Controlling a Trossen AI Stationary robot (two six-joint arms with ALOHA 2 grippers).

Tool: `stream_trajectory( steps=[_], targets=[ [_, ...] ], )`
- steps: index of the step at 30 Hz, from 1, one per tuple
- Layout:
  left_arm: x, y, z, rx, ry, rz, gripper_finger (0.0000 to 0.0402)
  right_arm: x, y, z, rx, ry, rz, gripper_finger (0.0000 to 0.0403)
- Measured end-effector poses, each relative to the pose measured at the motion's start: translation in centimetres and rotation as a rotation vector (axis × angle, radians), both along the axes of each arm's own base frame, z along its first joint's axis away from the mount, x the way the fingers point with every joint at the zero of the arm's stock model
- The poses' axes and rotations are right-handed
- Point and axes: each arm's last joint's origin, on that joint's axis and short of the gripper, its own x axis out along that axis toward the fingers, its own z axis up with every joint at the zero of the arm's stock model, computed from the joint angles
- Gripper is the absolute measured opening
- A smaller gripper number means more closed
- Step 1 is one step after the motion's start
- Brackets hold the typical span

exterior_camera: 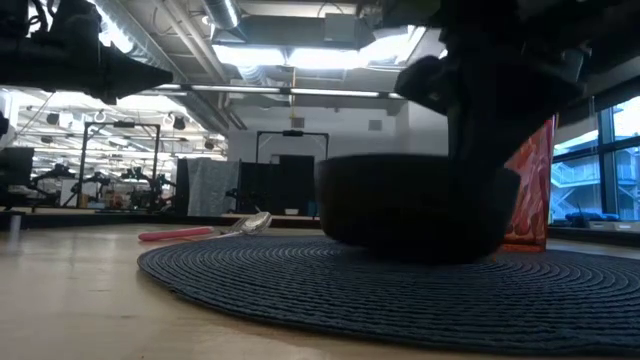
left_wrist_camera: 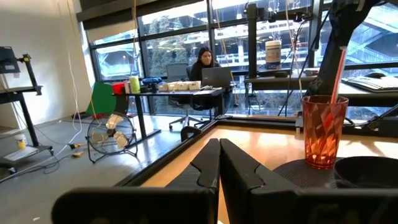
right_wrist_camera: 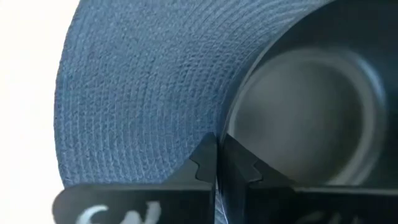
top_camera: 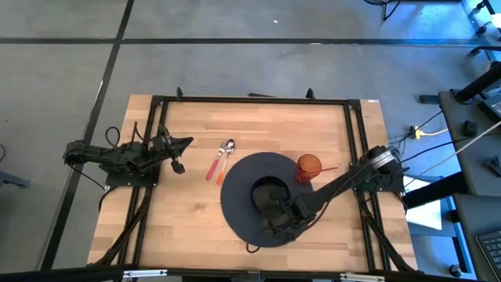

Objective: Pick & Place Utensil
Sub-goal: Put the black bowl in the center of the gray mat, then put the pink fork into the black bowl on the gray mat

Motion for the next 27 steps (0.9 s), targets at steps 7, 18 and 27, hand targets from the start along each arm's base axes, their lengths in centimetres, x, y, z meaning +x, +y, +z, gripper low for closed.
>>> stream_trajectory(
  steps=[7, 18, 27],
  targets=[
    [0.0, 0.0, 0.0, 0.000, -0.001, -0.004, 0.0003, 0.1, 0.2, -0.8, 0.003, 0.022, -0.007, 0.0010],
    [0.0, 0.0, 0.0, -0.001, -0.001, -0.003, 0.0003, 0.5, 0.4, 0.0, 0.009, 0.002, 0.040, 0.0098],
    [0.0, 0.0, 0.0, -0.002, -0.004, 0.005, 0.0003, 1.7, 1.3, 3.5, 0.037, -0.082, 0.073, 0.0151]
  ],
)
